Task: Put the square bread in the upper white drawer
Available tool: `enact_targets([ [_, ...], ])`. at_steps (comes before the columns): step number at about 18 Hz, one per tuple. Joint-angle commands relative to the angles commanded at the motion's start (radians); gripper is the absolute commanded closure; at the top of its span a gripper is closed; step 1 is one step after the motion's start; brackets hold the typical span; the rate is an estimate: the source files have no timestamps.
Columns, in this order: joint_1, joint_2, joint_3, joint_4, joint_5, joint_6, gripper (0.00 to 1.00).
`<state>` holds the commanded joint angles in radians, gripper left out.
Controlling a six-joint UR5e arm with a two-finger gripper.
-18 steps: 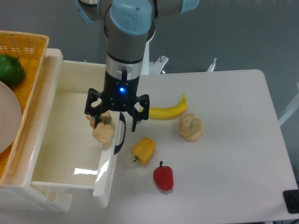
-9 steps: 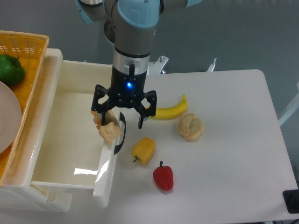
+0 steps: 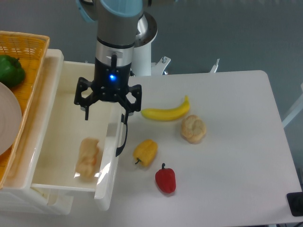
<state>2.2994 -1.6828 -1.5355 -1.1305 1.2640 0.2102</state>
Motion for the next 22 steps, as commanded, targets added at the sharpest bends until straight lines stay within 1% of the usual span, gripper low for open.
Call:
enact_targets([
  [2,0.002,-0.002,0.002,0.0,0.008,0.002,0.0],
  [6,0.052,-0.006,0.011,0.009,0.003,0.023,0.0],
  [9,0.075,-0.012,0.006,0.008,0.008,0.112,0.0],
  [10,0.092,-0.011,0.006,0.008,0.024,0.136,0.0],
  [14,0.129,-0.015,0.002,0.006,0.17,0.247,0.0],
  [15,0.136,-0.017,0.003,0.006,0.192,0.279,0.0],
  [18,0.167,-0.031,0.003,0.006,0.228,0.392,0.0],
  [22,0.218,-0.06,0.0,0.006,0.264,0.463,0.0],
])
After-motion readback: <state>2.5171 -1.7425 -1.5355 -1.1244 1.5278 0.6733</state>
